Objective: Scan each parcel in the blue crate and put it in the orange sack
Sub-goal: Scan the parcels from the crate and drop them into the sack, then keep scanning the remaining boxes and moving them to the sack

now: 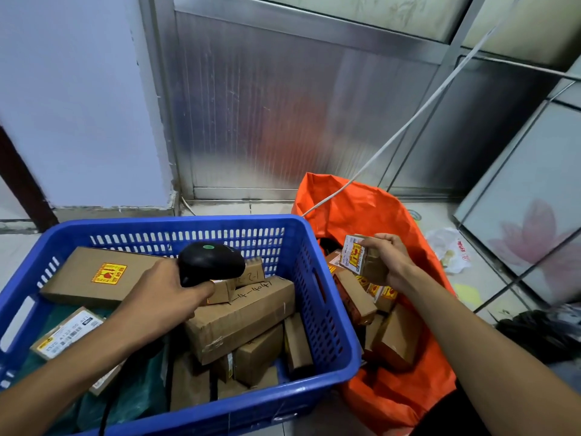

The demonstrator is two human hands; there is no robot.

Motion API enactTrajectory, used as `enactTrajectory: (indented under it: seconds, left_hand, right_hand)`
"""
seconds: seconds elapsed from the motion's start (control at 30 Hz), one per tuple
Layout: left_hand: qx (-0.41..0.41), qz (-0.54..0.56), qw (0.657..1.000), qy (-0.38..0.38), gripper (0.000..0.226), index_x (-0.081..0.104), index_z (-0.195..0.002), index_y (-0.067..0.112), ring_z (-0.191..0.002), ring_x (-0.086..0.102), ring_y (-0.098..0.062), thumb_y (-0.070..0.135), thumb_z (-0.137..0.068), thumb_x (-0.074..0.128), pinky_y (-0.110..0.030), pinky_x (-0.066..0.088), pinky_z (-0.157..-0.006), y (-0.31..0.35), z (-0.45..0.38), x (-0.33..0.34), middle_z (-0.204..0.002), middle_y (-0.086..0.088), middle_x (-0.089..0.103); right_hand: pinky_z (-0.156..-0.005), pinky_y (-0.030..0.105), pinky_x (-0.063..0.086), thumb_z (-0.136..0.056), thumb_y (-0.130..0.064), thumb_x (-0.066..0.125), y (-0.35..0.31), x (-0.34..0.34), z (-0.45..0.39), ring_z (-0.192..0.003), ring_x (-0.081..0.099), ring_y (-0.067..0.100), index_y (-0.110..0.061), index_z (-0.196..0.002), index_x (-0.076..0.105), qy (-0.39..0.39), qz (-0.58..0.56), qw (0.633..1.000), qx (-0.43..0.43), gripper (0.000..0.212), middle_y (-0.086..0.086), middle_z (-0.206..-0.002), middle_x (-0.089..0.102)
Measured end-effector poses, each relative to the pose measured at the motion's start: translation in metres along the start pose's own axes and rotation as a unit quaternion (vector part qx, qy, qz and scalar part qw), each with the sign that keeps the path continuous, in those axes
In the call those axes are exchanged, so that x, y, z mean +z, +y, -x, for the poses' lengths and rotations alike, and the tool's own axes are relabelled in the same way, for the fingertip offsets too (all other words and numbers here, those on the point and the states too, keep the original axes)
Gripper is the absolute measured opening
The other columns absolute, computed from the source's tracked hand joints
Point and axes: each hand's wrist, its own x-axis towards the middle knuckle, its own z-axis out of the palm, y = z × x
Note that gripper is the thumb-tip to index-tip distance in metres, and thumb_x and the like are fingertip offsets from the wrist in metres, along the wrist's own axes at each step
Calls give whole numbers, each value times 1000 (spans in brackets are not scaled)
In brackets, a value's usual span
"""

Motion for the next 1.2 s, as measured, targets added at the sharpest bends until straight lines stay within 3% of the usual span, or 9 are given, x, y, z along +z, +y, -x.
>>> enactTrajectory:
  seconds: [0.13,0.27,0.47,0.6,0.73,0.87,1.03,1.13,1.2]
  left_hand:
    - [1,0,1000,-8,8,68,-90,15,-64,68,-23,14,-84,73,-37,55,-62,2,1,0,-70,-8,71]
    - [5,1,1000,-8,6,68,-88,15,-62,68,-22,14,-84,73,-36,55,-62,3,1,0,-67,-6,71]
    - [17,-4,1000,-3,8,69,-74,12,-61,69,-24,13,-82,72,-43,58,-65,6,4,-1,-62,-9,70]
    - [15,-3,1000,-5,8,69,-76,15,-65,69,-24,14,-83,72,-37,55,-62,7,4,0,-65,-10,71]
    - [15,0,1000,-8,9,70,-74,13,-61,68,-23,14,-83,72,-37,55,-61,4,2,0,-63,-10,71]
    - [19,3,1000,-9,13,68,-71,14,-55,64,-17,12,-83,71,-30,49,-54,3,1,3,-60,-10,69]
    - [15,9,1000,-13,11,69,-71,14,-55,64,-17,13,-82,72,-33,50,-56,3,-1,5,-58,-7,67]
    - [15,5,1000,-12,9,70,-74,14,-63,67,-22,15,-82,72,-35,53,-60,3,-2,6,-64,-9,70]
    - [15,3,1000,-11,8,70,-75,13,-65,68,-23,16,-82,72,-37,54,-61,3,-3,6,-66,-10,71]
  right_hand:
    - [-60,41,57,-81,-13,79,20,-15,-17,-72,67,31,-16,-112,46,26,25,999,38,46,23,-102,68]
    - [-49,32,55,-71,-20,86,44,-32,-33,-80,71,33,-9,-110,59,87,92,991,54,48,19,-106,69]
    - [-69,56,62,-69,-19,89,75,-57,-61,-83,72,37,-8,-101,68,139,126,978,94,40,19,-101,72]
    - [-59,49,62,-72,-17,89,81,-60,-58,-86,70,38,-8,-109,65,148,129,974,117,46,19,-105,69]
    - [-61,44,58,-74,-10,87,76,-52,-43,-95,65,38,-7,-119,59,154,130,972,121,53,18,-115,64]
    - [-83,56,57,-72,-3,87,80,-47,-44,-109,61,42,-10,-131,54,149,132,972,128,68,21,-128,59]
    - [-63,45,53,-74,9,80,86,-39,-40,-108,57,39,-12,-128,56,117,163,973,111,63,17,-126,56]
    - [-84,50,57,-71,7,80,92,-34,-40,-106,57,36,-15,-126,59,108,201,971,76,63,13,-123,58]
    - [-88,48,55,-72,7,78,92,-30,-38,-105,56,33,-16,-125,58,96,210,971,62,60,11,-118,56]
